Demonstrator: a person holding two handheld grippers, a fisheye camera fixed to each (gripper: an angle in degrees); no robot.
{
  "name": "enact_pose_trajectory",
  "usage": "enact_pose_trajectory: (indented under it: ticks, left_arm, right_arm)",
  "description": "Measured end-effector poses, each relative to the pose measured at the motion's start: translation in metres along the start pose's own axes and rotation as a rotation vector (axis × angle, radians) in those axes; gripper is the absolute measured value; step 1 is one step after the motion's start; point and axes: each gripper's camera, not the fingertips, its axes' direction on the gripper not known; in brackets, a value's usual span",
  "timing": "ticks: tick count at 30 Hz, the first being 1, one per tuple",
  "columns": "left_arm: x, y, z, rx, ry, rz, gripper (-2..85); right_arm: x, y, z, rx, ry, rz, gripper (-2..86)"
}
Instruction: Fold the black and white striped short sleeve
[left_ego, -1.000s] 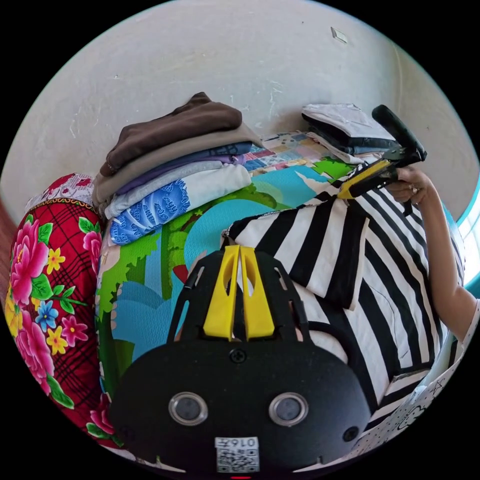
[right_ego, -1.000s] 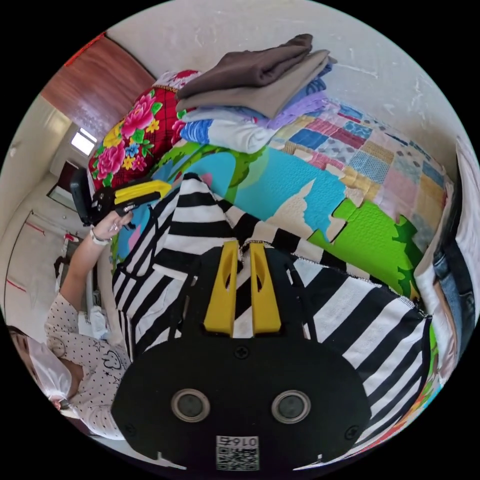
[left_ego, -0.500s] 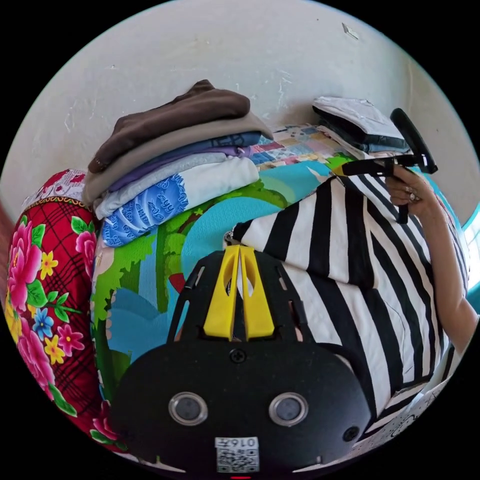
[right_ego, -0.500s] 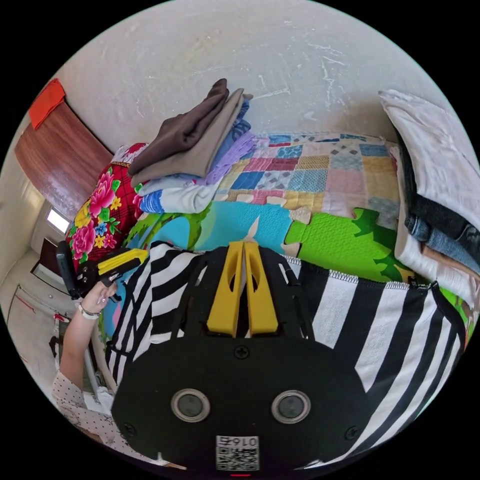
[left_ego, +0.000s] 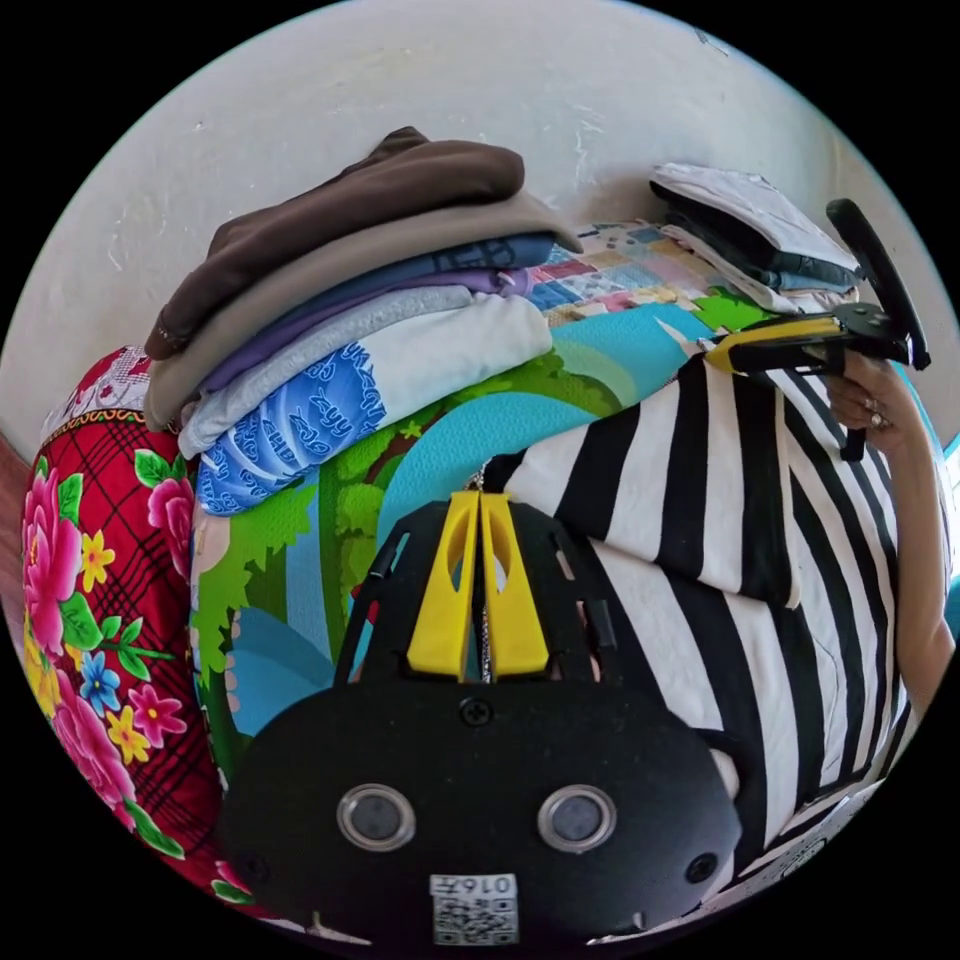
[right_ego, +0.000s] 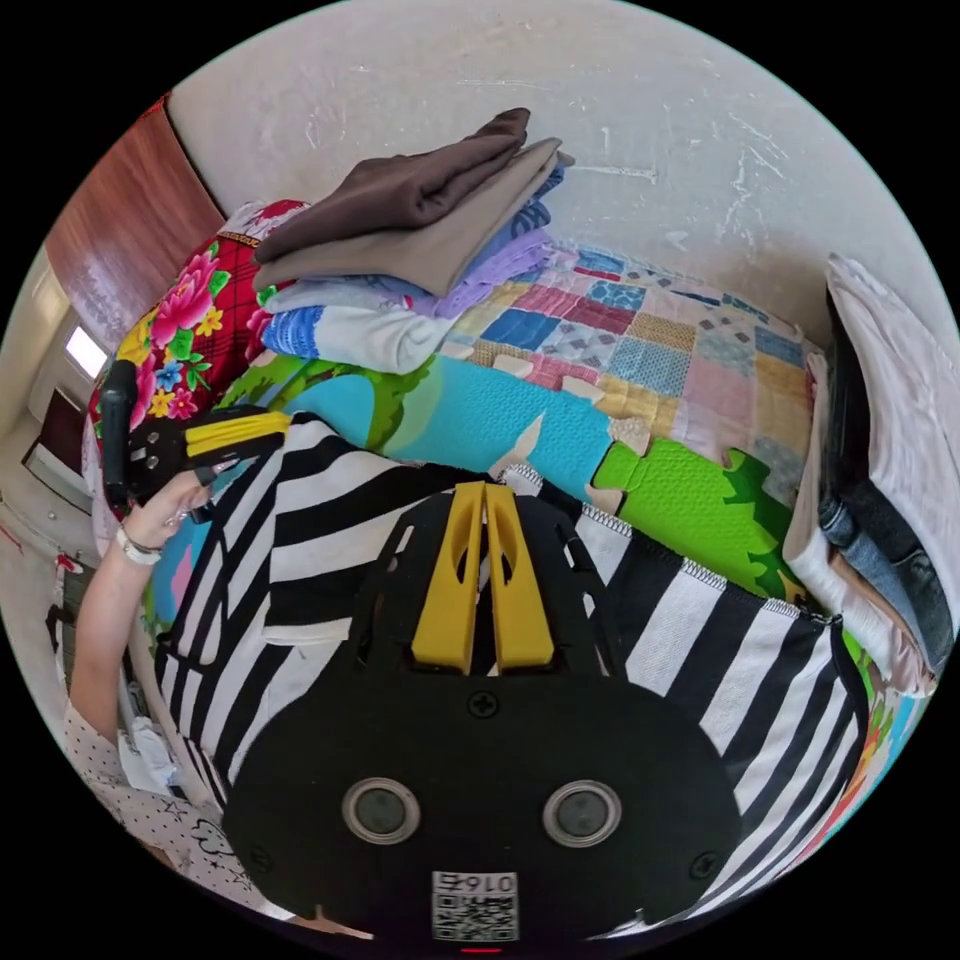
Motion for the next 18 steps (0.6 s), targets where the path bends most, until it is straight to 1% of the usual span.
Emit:
enact_pose_trajectory:
  ticks: [2, 4, 5, 6, 8, 11, 13, 15, 16, 17, 18]
  left_arm:
    - [-0.007, 0.005, -0.003, 0.01, -0.009, -0.003, -1.0]
    - [-0.014, 0.01, -0.007, 0.021, 0.018, 0.016, -1.0]
    - [-0.022, 0.013, -0.01, 0.028, 0.015, -0.011, -1.0]
    - [-0.028, 0.017, -0.014, 0.035, -0.03, -0.059, -1.0]
    - [-0.03, 0.02, -0.021, 0.052, -0.031, -0.075, -1.0]
    - [-0.008, 0.02, -0.034, 0.103, 0.038, 0.013, -1.0]
    - [0.013, 0.017, -0.039, 0.125, 0.034, 0.071, -1.0]
    - [0.039, 0.01, -0.033, 0.077, -0.011, 0.146, -1.0]
    - [0.043, 0.008, -0.029, 0.044, -0.041, 0.153, -1.0]
    - [0.049, 0.004, -0.017, -0.037, -0.094, 0.163, -1.0]
    - [0.05, 0.004, -0.018, -0.017, -0.109, 0.159, -1.0]
  right_arm:
    - [-0.008, 0.007, 0.007, 0.011, 0.013, 0.02, -0.3]
    - [-0.013, 0.016, 0.008, 0.028, 0.002, 0.028, -0.4]
    - [-0.015, 0.022, 0.008, 0.031, -0.014, 0.034, -0.4]
    - [-0.016, 0.025, 0.008, 0.034, -0.023, 0.043, -0.4]
    - [-0.022, 0.04, -0.002, 0.053, -0.072, 0.035, -0.4]
    - [-0.04, 0.061, -0.011, 0.004, -0.127, -0.072, -0.3]
    - [-0.049, 0.073, -0.015, 0.031, -0.114, -0.079, -0.3]
    - [-0.057, 0.085, -0.015, 0.076, -0.096, -0.061, -0.2]
    - [-0.065, 0.092, -0.007, 0.066, -0.097, -0.074, -0.2]
    - [-0.072, 0.098, 0.006, 0.029, -0.094, -0.086, -0.2]
    - [-0.076, 0.101, 0.014, 0.002, -0.085, -0.085, -0.2]
